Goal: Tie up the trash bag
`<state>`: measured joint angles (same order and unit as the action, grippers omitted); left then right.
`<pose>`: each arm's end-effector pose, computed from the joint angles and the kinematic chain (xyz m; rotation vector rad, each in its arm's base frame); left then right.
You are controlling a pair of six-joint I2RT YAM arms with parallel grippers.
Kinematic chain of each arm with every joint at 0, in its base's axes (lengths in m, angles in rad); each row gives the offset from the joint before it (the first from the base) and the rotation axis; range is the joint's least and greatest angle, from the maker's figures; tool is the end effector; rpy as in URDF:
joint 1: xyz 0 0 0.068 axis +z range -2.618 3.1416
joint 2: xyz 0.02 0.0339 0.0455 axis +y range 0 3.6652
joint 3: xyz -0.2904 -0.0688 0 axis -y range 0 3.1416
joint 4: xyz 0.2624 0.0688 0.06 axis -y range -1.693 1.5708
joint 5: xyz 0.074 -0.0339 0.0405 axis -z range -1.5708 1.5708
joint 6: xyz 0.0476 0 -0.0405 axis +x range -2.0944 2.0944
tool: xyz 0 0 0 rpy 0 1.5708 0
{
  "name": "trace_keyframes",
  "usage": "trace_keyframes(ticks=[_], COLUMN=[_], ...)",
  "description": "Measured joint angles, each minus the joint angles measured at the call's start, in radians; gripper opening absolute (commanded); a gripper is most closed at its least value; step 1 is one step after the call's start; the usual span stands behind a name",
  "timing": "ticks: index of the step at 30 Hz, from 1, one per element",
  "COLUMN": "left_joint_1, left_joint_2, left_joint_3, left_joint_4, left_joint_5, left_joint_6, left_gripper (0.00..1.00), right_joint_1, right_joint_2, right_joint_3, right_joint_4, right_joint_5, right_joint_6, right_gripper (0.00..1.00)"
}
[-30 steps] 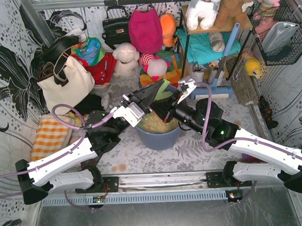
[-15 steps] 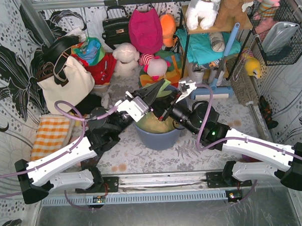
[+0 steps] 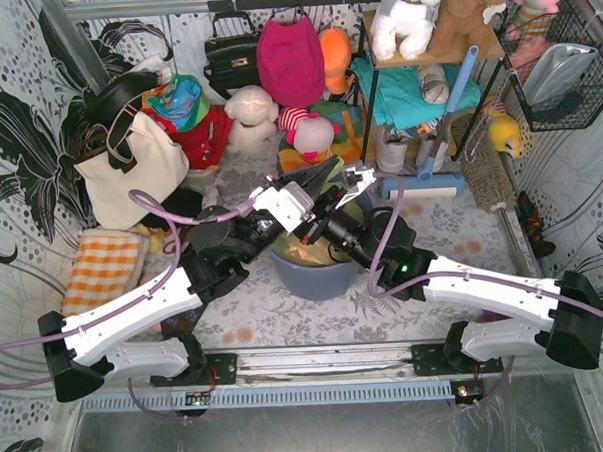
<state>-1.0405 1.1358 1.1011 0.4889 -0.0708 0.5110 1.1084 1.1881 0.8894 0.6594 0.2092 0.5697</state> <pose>0.1400 -0.2322 0.4810 0.7430 0.8486 -0.4333 0.1395 0.2576 0.4056 -0.1577 1.3221 1.3239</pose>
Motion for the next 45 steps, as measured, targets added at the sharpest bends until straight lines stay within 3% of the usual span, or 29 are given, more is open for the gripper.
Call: trace_keyframes(ticks=[9, 17, 24, 28, 32, 35, 38, 45], left_joint_1=[0.000, 0.000, 0.000, 0.000, 0.005, 0.084, 0.246, 0.522], left_joint_2=[-0.021, -0.086, -0.116, -0.120, -0.129, -0.130, -0.134, -0.145], left_joint_3=[0.000, 0.000, -0.020, -0.027, -0.020, 0.026, 0.057, 0.004], left_joint_4=[-0.045, -0.063, -0.060, -0.065, -0.103, -0.203, -0.283, -0.382], left_joint_5=[0.021, 0.029, 0.035, 0.017, -0.104, -0.161, -0.131, 0.145], left_joint_6=[-0.056, -0.094, -0.116, -0.121, -0.160, -0.262, -0.409, -0.709], left_gripper=[0.06, 0.24, 0.54, 0.62, 0.66, 0.65, 0.64, 0.64], right_joint_1=[0.028, 0.048, 0.066, 0.070, 0.070, 0.069, 0.070, 0.070], right_joint_2=[0.103, 0.163, 0.195, 0.195, 0.190, 0.176, 0.156, 0.142], right_joint_3=[-0.003, -0.016, -0.028, -0.043, -0.062, -0.071, -0.071, -0.071], right_joint_4=[0.204, 0.372, 0.486, 0.517, 0.513, 0.500, 0.484, 0.454], right_joint_5=[0.163, 0.366, 0.520, 0.568, 0.590, 0.595, 0.597, 0.599], right_joint_6=[-0.031, -0.101, -0.177, -0.207, -0.217, -0.216, -0.216, -0.216], right_gripper=[0.00, 0.00, 0.00, 0.00, 0.00, 0.00, 0.00, 0.00])
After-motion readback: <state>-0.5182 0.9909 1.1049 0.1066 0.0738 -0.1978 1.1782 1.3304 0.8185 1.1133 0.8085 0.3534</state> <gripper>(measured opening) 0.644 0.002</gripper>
